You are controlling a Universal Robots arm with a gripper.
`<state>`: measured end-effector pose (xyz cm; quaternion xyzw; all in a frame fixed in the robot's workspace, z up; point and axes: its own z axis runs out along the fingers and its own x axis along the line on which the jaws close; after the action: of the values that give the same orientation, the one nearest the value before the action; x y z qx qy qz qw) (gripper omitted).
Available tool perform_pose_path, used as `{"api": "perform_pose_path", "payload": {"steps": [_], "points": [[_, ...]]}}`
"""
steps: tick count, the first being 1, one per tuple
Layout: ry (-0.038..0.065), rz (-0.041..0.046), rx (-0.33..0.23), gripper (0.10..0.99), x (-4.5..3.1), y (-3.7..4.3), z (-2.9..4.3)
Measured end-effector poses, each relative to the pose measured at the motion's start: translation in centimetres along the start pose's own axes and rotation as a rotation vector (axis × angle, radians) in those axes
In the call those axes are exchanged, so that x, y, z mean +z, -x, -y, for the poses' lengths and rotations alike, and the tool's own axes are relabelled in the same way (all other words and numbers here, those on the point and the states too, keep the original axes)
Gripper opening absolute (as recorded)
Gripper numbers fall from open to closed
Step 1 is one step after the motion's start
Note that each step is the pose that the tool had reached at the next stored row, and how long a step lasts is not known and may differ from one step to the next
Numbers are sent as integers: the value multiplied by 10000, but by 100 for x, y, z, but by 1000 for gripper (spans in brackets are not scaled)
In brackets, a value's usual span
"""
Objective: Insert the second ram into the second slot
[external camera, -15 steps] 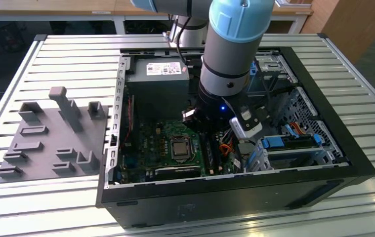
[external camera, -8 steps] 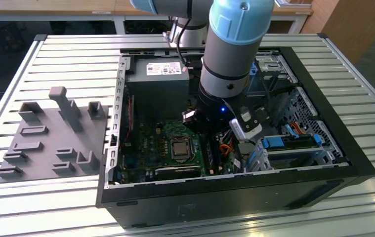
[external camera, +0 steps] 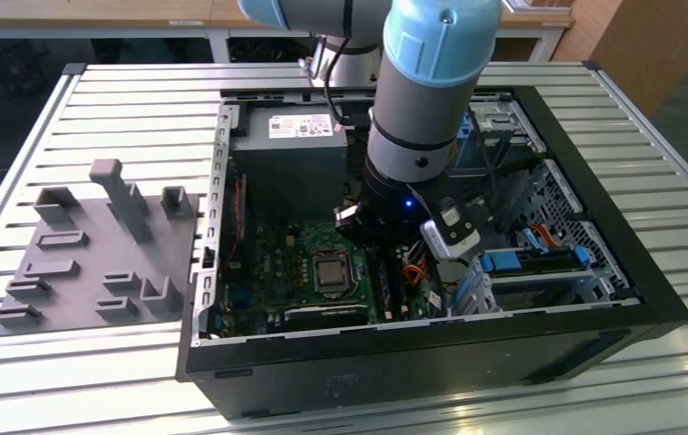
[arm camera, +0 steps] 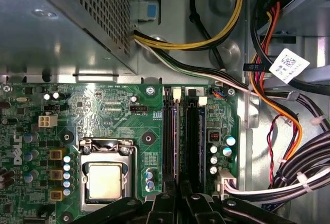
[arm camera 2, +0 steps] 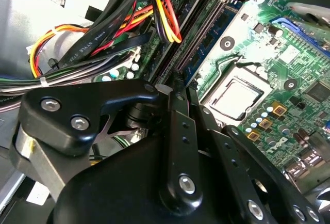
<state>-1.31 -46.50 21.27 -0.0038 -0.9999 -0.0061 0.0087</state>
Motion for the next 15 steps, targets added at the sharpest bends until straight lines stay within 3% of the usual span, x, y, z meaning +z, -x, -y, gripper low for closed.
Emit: {"api": "perform_pose_path", "payload": {"steps": [15], "points": [[0, -3, 0, 141, 28, 1, 0]]}}
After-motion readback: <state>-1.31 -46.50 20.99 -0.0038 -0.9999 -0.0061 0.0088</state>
